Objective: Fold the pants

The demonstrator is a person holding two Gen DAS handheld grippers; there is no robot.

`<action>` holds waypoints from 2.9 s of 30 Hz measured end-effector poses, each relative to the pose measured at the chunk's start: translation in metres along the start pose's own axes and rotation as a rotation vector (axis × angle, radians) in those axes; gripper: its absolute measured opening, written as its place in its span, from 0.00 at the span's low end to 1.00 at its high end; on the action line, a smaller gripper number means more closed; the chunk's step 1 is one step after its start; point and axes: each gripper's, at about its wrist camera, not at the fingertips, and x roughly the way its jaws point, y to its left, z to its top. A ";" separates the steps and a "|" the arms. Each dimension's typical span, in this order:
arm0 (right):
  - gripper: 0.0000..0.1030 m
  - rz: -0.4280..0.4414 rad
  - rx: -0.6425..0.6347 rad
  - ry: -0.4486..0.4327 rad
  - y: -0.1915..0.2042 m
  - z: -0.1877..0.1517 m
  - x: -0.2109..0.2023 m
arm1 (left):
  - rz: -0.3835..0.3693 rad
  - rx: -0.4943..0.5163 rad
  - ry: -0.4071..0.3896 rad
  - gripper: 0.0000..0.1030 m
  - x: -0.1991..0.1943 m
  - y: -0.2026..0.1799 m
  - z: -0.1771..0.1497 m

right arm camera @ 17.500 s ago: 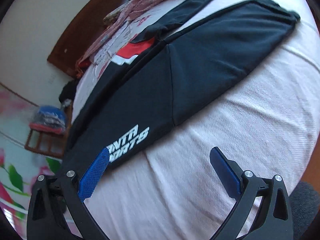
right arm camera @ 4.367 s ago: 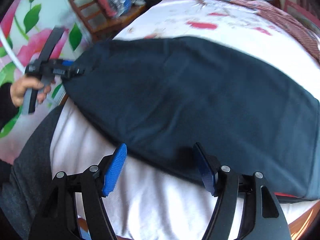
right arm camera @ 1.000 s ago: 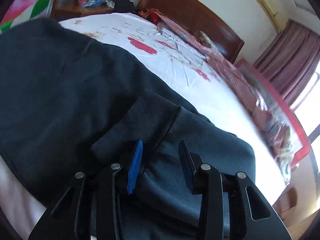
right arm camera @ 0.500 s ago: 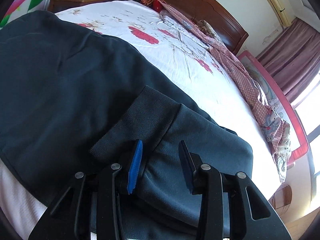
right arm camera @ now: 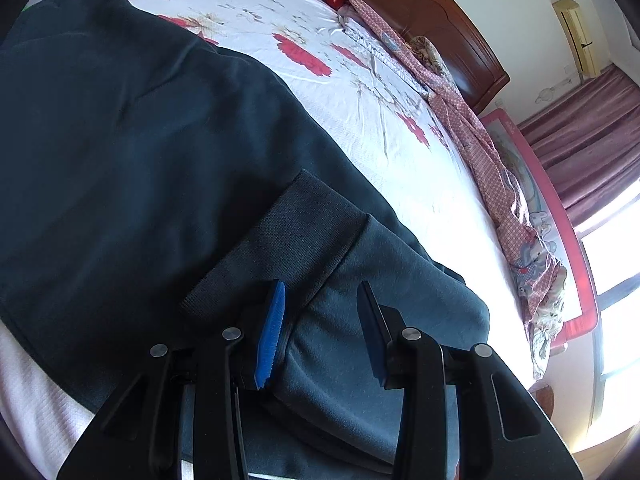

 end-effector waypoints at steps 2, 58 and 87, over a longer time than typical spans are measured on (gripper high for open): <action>0.37 -0.001 0.007 -0.002 0.000 -0.001 0.000 | 0.012 -0.010 0.004 0.40 0.002 0.001 -0.002; 0.71 0.532 1.514 -0.083 -0.200 -0.213 -0.017 | 0.257 0.817 0.466 0.94 0.164 -0.254 -0.178; 0.14 0.591 1.641 0.026 -0.171 -0.258 0.012 | 0.142 0.904 0.349 0.98 0.166 -0.254 -0.182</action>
